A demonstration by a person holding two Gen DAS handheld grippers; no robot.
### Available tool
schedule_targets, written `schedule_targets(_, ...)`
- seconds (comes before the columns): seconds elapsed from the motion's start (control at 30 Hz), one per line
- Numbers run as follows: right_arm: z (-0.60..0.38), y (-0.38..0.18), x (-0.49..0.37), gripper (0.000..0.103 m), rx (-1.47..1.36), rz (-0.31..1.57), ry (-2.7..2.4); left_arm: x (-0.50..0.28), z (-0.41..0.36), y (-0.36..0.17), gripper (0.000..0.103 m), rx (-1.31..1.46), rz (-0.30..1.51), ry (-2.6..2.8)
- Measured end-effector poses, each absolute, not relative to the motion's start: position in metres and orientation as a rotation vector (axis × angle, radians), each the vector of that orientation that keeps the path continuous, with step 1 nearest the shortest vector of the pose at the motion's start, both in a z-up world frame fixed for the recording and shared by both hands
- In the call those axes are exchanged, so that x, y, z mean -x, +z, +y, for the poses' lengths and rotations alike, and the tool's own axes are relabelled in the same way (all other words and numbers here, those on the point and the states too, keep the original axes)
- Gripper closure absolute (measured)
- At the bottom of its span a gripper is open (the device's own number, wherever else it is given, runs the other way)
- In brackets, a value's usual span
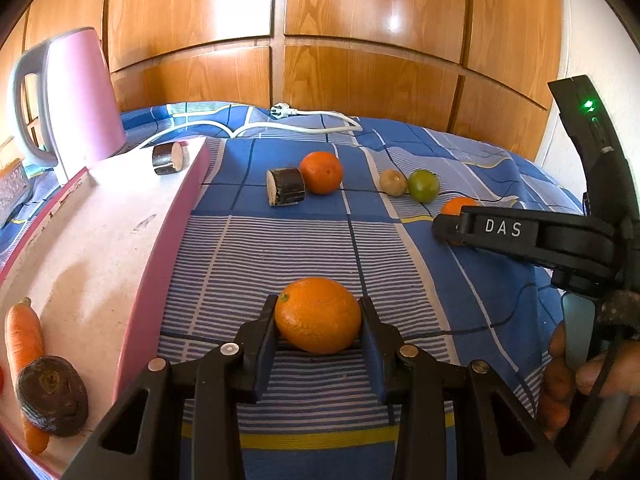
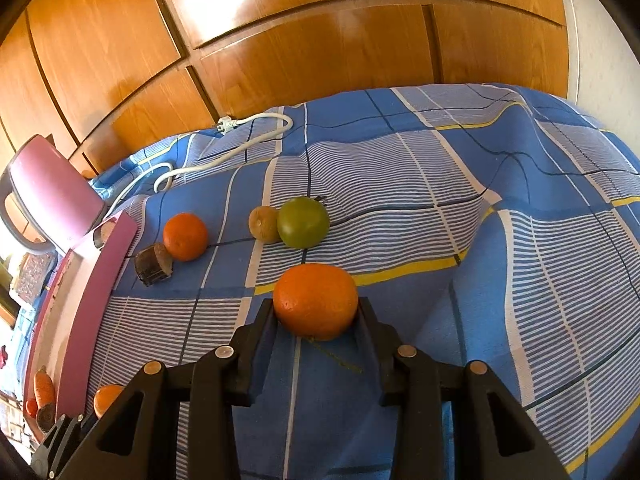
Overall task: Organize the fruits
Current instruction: 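Carry both oranges over the pink tray with left and right tools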
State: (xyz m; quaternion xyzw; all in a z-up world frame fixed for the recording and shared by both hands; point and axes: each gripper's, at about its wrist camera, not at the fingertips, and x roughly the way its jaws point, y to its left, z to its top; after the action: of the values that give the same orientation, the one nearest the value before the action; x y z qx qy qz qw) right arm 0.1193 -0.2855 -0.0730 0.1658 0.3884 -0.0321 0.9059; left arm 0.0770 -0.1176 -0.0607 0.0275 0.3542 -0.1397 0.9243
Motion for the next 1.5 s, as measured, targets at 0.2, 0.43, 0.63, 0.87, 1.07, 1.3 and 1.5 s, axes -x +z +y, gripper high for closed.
schedule_targets(0.2, -0.284, -0.072, -0.119, 0.064, -0.326, 0.802, -0.072, -0.077, -0.118, -0.06, 0.066, -0.062, 0.728, -0.293)
schedule_targets(0.43, -0.276, -0.071, -0.115, 0.064, -0.272, 0.812, -0.089, -0.071, -0.118, -0.059, 0.067, -0.074, 0.726, -0.295)
schedule_targets(0.63, -0.261, -0.069, -0.109, 0.065, -0.191, 0.826, -0.08, -0.061, -0.115, -0.055, 0.067, -0.081, 0.727, -0.302)
schedule_targets(0.87, -0.235, -0.07, -0.103, 0.065, -0.087, 0.838, -0.035, -0.047, -0.104, -0.041, 0.067, -0.066, 0.693, -0.286)
schedule_targets(1.07, -0.222, -0.07, -0.099, 0.065, -0.043, 0.838, -0.01, -0.036, -0.082, -0.019, 0.067, -0.025, 0.642, -0.242)
schedule_targets(1.3, -0.21, -0.068, -0.091, 0.066, -0.025, 0.835, 0.015, -0.03, -0.048, 0.002, 0.067, 0.039, 0.577, -0.155)
schedule_targets(1.5, -0.188, -0.064, -0.079, 0.066, 0.027, 0.815, 0.055, -0.032, -0.017, 0.004, 0.067, 0.101, 0.575, -0.043)
